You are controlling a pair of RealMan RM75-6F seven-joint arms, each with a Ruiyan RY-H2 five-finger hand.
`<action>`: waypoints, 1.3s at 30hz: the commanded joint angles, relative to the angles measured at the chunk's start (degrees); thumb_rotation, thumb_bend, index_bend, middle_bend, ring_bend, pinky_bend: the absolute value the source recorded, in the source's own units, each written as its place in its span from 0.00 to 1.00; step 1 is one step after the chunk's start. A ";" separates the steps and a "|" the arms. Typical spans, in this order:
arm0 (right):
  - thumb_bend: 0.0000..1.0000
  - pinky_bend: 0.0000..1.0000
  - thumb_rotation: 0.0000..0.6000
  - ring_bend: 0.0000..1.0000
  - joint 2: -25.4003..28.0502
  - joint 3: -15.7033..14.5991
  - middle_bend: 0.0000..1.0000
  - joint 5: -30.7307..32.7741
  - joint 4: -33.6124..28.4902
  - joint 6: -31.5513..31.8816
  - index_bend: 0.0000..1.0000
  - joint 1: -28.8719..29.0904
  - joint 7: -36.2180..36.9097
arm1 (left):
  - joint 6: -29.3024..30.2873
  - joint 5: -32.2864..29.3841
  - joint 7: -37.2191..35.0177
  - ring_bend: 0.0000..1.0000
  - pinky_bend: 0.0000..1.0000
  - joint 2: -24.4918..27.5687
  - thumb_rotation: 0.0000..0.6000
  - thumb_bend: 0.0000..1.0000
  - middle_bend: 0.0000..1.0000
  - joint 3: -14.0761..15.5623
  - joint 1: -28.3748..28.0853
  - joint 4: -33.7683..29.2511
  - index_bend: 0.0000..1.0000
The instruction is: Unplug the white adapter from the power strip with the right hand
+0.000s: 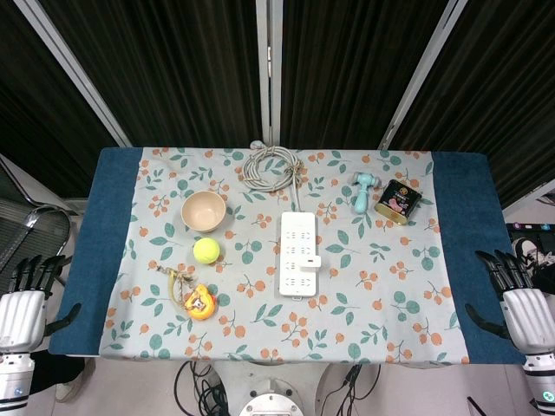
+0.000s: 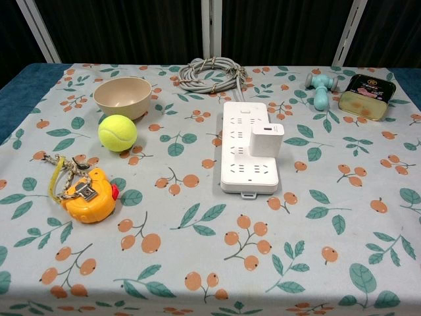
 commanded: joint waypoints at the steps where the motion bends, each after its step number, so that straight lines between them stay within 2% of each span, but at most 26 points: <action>1: 0.20 0.00 1.00 0.00 0.07 0.36 0.11 0.40 -0.56 -1.21 0.00 0.75 -0.61 | -0.75 -0.70 0.02 0.04 0.00 -0.13 1.00 0.21 0.12 -0.29 -0.15 0.23 0.11; 10: 0.20 0.00 1.00 0.00 -0.23 1.60 0.12 2.00 -1.81 -5.98 0.00 3.81 -2.05 | -2.96 -2.41 0.91 0.04 0.00 -0.31 1.00 0.21 0.12 -1.04 -0.88 -0.07 0.11; 15: 0.21 0.00 1.00 0.00 0.13 1.91 0.12 1.70 -2.41 -7.29 0.00 5.10 -2.15 | -4.12 -0.14 1.27 0.04 0.00 -0.20 1.00 0.21 0.12 -0.78 -2.32 -0.44 0.11; 19: 0.20 0.00 1.00 0.00 1.61 2.57 0.12 0.48 -4.62 -8.54 0.00 7.00 -3.53 | -5.72 5.26 0.64 0.04 0.00 -0.35 1.00 0.21 0.13 0.10 -5.12 -0.87 0.13; 22: 0.21 0.00 1.00 0.00 2.79 3.38 0.13 -1.07 -7.75 -10.37 0.00 9.47 -5.17 | -8.43 11.34 -0.75 0.04 0.05 -1.00 1.00 0.21 0.14 1.48 -8.71 -1.27 0.15; 26: 0.21 0.03 1.00 0.00 2.73 4.35 0.14 -1.99 -12.59 -15.86 0.00 13.92 -9.77 | -14.19 18.42 -0.44 0.04 0.07 -2.95 1.00 0.21 0.14 2.98 -14.68 -2.35 0.17; 32: 0.21 0.12 1.00 0.01 0.07 6.69 0.16 3.58 -18.01 -25.67 0.00 20.15 -15.14 | -23.38 22.96 2.27 0.04 0.07 -7.30 1.00 0.24 0.14 2.66 -22.99 -4.41 0.17; 39: 0.22 0.18 1.00 0.03 -3.70 9.95 0.21 14.71 -19.54 -36.12 0.00 27.62 -22.57 | -32.36 20.81 4.13 0.04 0.07 -12.71 1.00 0.26 0.14 0.39 -30.14 -4.84 0.17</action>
